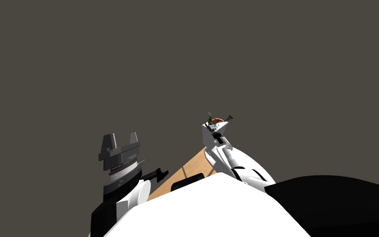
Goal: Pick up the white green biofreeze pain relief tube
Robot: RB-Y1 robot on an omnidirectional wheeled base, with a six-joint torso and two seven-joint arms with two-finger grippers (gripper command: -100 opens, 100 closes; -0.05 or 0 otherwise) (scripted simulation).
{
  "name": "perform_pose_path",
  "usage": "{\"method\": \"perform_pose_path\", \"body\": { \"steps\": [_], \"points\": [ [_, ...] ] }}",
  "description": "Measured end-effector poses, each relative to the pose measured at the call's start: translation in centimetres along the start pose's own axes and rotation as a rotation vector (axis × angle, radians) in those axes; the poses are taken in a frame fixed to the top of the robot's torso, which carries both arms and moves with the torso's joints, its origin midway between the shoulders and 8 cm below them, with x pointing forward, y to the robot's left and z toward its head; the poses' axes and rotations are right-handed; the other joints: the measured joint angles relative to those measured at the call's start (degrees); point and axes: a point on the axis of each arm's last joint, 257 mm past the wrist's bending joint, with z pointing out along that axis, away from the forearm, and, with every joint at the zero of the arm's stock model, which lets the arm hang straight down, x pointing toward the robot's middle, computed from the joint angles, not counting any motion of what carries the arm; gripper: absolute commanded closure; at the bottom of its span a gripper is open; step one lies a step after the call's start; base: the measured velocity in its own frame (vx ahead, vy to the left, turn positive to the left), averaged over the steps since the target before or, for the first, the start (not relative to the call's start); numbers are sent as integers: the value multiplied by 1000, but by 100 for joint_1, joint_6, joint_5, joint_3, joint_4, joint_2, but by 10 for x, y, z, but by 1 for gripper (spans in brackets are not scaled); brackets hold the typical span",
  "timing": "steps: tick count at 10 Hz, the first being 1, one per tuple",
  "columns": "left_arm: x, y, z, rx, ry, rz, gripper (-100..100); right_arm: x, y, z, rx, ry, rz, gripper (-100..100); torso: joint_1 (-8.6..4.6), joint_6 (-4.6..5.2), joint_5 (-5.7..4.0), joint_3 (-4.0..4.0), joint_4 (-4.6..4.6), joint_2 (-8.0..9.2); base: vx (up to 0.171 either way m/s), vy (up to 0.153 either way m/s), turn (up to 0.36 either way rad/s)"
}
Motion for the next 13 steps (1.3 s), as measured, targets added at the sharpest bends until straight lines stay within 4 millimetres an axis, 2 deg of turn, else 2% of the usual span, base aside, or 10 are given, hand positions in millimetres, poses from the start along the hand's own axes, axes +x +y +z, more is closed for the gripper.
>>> {"method": "perform_pose_path", "body": {
  "steps": [2,4,10,11,12,13],
  "points": [
    [0,0,0,0,0,0,0,9,-12,1,18,22,-29,-100,2,0,0,0,0,0,40,18,-52],
    [0,0,0,0,0,0,0,23,-32,-1,44,56,-67,-100,5,1,1,-3,-1,-6,70,41,-87],
    [0,0,0,0,0,0,0,46,-85,-10,111,147,-175,-100,5,-2,1,-12,-4,-20,79,27,-49],
    [0,0,0,0,0,0,0,46,-86,-10,112,148,-177,0,0,-2,0,-4,-2,-6,8,2,1],
    [0,0,0,0,0,0,0,46,-86,-10,112,148,-177,-100,-3,-1,-1,3,1,6,33,-39,-250],
    [0,0,0,0,0,0,0,52,-68,-4,91,151,-171,-100,-15,3,-3,2,1,4,74,-73,-411]
  ]
}}
